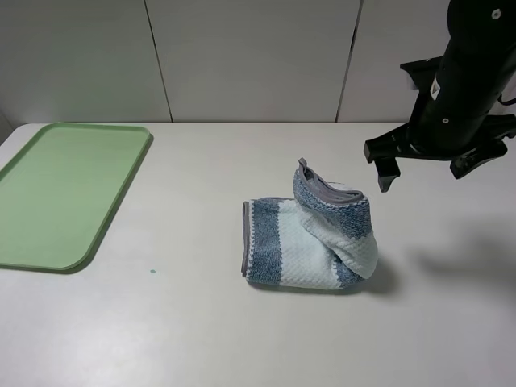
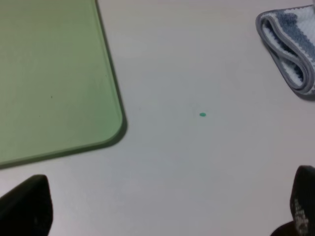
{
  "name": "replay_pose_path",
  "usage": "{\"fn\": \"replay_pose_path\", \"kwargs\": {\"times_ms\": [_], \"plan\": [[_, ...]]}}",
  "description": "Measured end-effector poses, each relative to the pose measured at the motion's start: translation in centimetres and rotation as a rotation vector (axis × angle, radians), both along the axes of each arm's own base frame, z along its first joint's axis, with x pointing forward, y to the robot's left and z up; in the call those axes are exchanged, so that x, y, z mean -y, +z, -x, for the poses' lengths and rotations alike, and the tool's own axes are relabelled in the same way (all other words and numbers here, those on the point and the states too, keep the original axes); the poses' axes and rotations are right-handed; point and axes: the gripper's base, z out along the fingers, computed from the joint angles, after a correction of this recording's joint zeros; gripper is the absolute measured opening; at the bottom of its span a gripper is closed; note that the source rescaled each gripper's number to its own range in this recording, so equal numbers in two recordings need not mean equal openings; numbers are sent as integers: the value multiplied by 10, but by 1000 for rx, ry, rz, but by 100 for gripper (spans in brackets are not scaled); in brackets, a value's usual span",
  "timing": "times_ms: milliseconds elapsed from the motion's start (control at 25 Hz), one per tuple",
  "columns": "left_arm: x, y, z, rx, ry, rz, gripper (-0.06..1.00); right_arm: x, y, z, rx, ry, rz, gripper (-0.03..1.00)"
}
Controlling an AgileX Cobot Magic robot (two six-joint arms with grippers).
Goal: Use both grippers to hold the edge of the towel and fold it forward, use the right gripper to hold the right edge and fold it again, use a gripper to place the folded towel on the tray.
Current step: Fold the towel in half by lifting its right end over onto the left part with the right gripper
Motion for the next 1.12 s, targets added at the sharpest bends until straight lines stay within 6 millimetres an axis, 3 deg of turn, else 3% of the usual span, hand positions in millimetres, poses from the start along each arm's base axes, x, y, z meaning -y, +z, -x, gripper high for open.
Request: {"fn": "replay_pose_path", "kwargs": {"times_ms": [320, 1120], "plan": [[0, 0, 0, 0, 0, 0, 96, -11, -34, -6, -144, 31, -38, 100], [0, 0, 0, 0, 0, 0, 96, -83, -36, 20, -119, 176, -261, 100]]}}
